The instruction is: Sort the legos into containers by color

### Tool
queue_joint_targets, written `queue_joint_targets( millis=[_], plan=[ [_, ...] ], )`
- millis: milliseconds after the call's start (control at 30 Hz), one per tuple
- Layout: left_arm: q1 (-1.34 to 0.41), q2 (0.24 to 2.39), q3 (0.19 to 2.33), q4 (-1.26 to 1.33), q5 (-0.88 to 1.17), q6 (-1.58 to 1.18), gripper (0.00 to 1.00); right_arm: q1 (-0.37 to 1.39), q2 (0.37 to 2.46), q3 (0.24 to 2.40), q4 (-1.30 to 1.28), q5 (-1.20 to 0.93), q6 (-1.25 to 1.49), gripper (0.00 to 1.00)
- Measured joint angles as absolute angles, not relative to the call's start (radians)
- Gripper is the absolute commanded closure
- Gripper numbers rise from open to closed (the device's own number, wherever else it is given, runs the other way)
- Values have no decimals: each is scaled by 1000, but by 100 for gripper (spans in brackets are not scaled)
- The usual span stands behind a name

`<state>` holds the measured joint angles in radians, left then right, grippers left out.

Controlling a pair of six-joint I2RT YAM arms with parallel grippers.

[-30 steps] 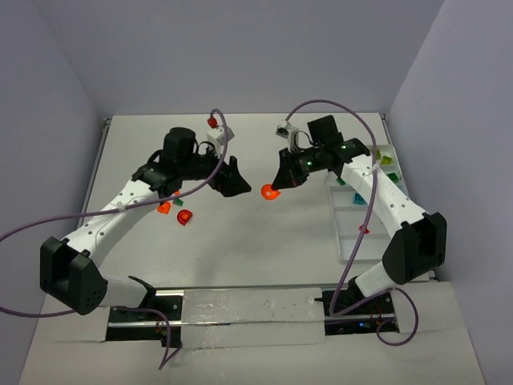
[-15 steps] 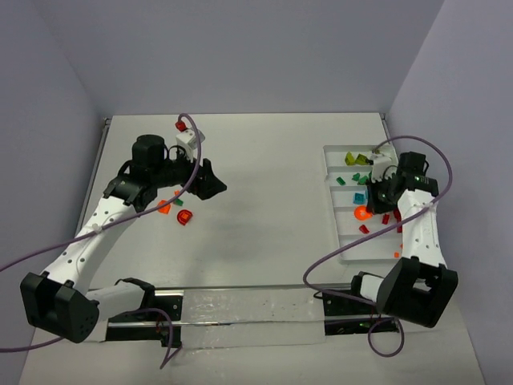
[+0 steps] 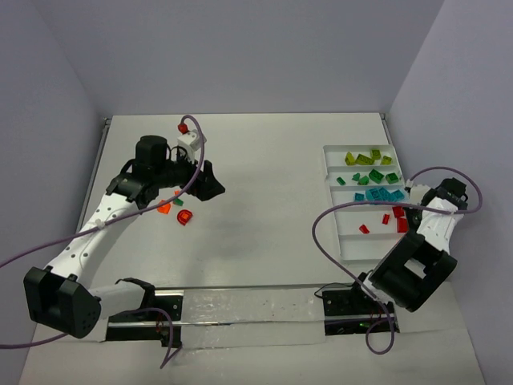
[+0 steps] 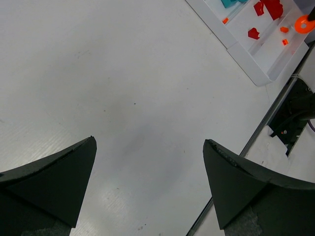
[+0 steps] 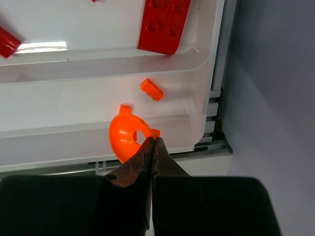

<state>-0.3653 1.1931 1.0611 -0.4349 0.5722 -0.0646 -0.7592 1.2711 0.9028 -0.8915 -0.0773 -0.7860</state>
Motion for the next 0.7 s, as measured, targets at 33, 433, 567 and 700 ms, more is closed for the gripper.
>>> queue_joint_targets(
  millis=[33,433,567,700],
  plan=[
    [-365,1196,1061,-436,571,-64,1,-766,1285,902,-884,-73,-794,100],
    [-312,1217,1063,-500,543,-35,3,-796,1405,864,-805,-71,-829,68],
    [-251,1240,1069,-537,526,-5,8,-796,1447,866,-798,-76,-822,47],
    [-151,1275,1083,-595,502,54,17,-789,1459,883,-800,-80,-811,37]
  ],
)
